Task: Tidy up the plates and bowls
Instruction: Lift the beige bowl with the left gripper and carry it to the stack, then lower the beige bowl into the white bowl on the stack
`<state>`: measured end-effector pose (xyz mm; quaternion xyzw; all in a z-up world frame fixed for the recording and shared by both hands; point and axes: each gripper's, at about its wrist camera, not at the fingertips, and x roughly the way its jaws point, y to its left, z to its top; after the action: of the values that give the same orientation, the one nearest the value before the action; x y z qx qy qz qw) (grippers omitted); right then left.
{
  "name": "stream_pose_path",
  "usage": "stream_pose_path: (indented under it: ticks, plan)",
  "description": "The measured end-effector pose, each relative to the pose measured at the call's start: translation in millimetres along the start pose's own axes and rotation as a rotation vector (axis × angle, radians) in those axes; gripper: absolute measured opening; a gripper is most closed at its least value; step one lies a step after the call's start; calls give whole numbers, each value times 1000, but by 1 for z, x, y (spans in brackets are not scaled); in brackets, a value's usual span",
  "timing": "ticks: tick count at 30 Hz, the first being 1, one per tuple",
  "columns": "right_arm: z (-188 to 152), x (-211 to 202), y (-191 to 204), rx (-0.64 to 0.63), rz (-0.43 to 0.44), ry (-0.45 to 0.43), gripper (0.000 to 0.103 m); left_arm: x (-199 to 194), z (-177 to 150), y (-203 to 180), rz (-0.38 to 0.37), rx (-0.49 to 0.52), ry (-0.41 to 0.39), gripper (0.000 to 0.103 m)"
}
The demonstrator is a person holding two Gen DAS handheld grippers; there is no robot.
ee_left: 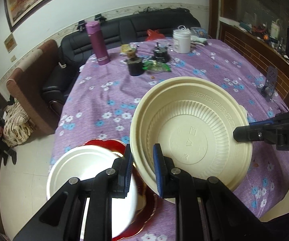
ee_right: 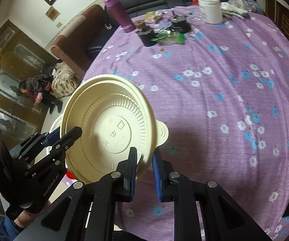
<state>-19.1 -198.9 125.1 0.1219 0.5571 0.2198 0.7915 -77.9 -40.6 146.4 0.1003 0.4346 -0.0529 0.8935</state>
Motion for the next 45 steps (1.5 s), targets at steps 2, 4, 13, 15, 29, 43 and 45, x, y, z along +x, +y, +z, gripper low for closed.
stream_pose_path:
  ticks: [2, 4, 13, 15, 29, 43, 45]
  plan:
    - [3, 2, 9, -13, 11, 6, 18, -6, -2, 10, 9, -15, -6, 18]
    - [6, 6, 18, -29, 26, 17, 18, -13, -5, 22, 18, -39, -9, 19]
    - [16, 31, 70, -114, 94, 85, 19, -29, -24, 73, 82, -139, -2, 22]
    - [17, 38, 82, -139, 97, 97, 19, -29, -30, 83, 98, -164, 7, 22]
    - [15, 89, 130, -197, 123, 216, 20, -17, -64, 129, 146, -277, 82, 23]
    - [10, 109, 133, -166, 123, 263, 21, -3, -67, 136, 140, -277, 109, 23]
    - [11, 110, 131, -165, 122, 263, 21, -1, -67, 136, 139, -276, 112, 23]
